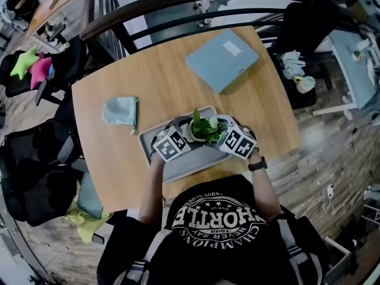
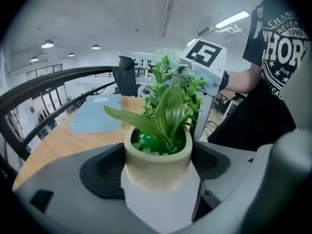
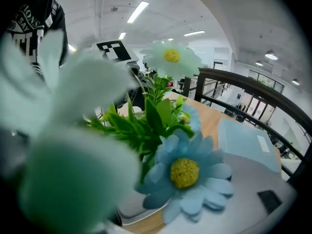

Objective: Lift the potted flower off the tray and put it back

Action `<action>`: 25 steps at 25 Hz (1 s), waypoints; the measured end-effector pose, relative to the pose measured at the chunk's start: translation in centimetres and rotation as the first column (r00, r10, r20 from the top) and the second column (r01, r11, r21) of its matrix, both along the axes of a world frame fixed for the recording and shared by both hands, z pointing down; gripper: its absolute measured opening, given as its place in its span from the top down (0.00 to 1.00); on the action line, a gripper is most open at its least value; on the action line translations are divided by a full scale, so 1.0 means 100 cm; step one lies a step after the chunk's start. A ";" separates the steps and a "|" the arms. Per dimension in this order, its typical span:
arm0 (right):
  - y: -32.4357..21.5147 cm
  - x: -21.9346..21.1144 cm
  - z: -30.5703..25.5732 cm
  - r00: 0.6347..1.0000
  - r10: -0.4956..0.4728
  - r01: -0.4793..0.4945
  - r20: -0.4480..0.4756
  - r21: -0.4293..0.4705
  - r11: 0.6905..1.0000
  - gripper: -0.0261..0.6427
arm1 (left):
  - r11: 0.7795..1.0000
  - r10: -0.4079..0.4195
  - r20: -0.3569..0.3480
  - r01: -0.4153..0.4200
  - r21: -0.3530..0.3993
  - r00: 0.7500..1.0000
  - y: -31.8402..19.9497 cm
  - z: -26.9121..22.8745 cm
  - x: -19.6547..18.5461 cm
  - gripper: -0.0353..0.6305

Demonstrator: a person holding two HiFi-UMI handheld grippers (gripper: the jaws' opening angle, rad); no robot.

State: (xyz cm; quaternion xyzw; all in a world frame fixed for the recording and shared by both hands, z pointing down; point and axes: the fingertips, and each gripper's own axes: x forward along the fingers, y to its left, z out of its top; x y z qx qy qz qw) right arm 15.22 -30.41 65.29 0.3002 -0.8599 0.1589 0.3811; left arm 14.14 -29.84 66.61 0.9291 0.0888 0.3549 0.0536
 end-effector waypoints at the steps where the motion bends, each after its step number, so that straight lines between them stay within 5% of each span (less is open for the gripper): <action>1: 0.000 0.003 0.005 1.000 0.003 -0.003 -0.005 -0.005 1.000 0.31 | 1.000 0.000 0.008 0.000 -0.003 1.000 0.000 0.007 0.002 0.29; 25: 0.001 0.030 0.071 0.994 0.029 -0.035 -0.108 -0.052 0.998 0.31 | 0.999 0.027 -0.028 -0.028 -0.044 0.999 0.001 0.077 0.030 0.29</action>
